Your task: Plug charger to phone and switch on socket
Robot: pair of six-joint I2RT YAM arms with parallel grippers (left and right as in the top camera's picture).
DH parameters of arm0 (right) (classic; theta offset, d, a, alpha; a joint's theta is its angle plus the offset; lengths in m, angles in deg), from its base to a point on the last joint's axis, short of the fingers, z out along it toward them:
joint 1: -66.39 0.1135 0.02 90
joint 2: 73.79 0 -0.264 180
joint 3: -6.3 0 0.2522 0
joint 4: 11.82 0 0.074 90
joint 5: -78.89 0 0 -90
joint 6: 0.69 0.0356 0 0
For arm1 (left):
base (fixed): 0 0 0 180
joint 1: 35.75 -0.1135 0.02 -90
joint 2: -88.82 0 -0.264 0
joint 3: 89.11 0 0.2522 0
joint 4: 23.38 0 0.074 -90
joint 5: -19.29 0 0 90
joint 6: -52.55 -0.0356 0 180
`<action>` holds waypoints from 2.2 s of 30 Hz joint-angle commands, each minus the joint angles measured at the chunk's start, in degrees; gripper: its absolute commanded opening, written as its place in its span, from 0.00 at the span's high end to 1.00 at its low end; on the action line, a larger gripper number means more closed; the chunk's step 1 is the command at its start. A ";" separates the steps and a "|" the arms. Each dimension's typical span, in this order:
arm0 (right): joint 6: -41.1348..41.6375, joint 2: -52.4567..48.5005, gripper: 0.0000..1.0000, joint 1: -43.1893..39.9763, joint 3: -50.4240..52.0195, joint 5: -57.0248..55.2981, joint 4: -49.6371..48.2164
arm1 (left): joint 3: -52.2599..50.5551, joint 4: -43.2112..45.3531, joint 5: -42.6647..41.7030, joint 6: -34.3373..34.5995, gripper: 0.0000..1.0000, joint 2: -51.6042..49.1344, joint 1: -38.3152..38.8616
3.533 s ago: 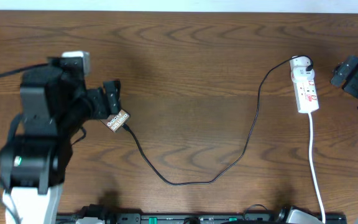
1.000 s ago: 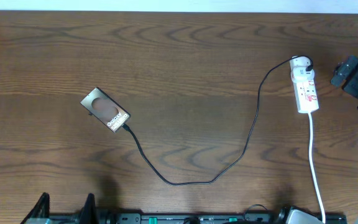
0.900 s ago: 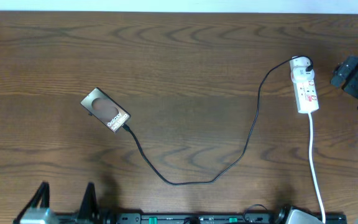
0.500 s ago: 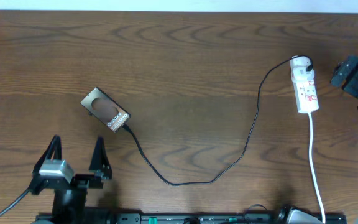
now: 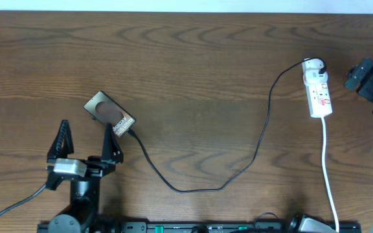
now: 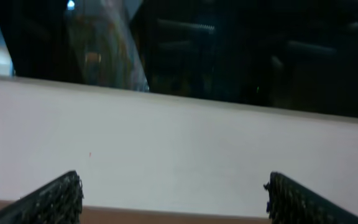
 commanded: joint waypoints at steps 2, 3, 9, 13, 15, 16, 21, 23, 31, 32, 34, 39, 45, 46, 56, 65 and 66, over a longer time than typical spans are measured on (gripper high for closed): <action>0.61 0.31 0.01 0.46 0.15 -0.44 -0.07 | -8.13 7.41 0.26 -0.28 0.09 0.20 0.17; 0.61 0.31 0.01 0.46 0.15 -0.44 -0.07 | -8.09 5.92 0.04 -0.28 0.09 0.20 0.17; 0.61 0.31 0.01 0.46 0.15 -0.44 -0.07 | -8.09 -1.64 0.07 -0.33 0.09 0.20 0.13; 0.61 0.31 0.01 0.46 0.15 -0.44 -0.07 | -8.09 -8.09 0.04 -0.33 0.09 0.20 0.13; 0.61 0.31 0.01 0.46 0.15 -0.44 -0.07 | -8.09 -11.32 0.04 -0.31 0.09 0.20 0.13; 0.61 0.31 0.01 0.46 0.15 -0.46 -0.07 | -8.09 -13.00 0.02 -0.31 0.09 0.20 0.13; 0.61 0.31 0.01 0.46 0.15 -0.44 -0.07 | -8.09 -22.03 0.04 -0.33 0.09 0.22 0.13; 0.61 0.31 0.01 0.46 0.15 -0.44 -0.07 | -8.09 -24.46 0.72 -0.37 0.09 0.20 0.13; 0.61 0.31 0.01 0.46 0.15 -0.44 -0.07 | -8.09 -24.52 0.79 -0.59 0.09 0.22 0.13; 0.61 0.31 0.01 0.46 0.15 -0.44 -0.07 | -8.09 -24.52 0.90 -0.59 0.09 0.22 0.13; 0.61 0.31 0.01 0.46 0.15 -0.44 -0.07 | -8.09 -24.52 0.66 -1.66 0.09 0.22 0.17; 0.61 0.31 0.01 0.46 0.15 -0.44 -0.07 | -8.09 -24.52 0.26 -7.69 0.09 0.22 0.20; 0.61 0.31 0.01 0.46 0.15 -0.44 -0.07 | -8.07 -24.52 -1.25 -11.50 0.09 0.22 0.22; 0.61 0.31 0.01 0.46 0.15 -0.44 -0.07 | -8.07 -24.52 -1.22 -11.50 0.09 0.22 0.26; 0.61 0.31 0.01 0.46 0.15 -0.44 -0.07 | -8.07 -24.28 -1.01 -10.38 0.09 0.22 0.28; 0.61 0.31 0.01 0.46 0.15 -0.46 -0.07 | -8.07 -24.28 -1.01 -10.36 0.09 0.09 0.28; 0.61 0.31 0.01 0.46 0.15 -0.44 -0.07 | -8.07 -24.28 -1.01 -10.38 0.09 0.09 0.28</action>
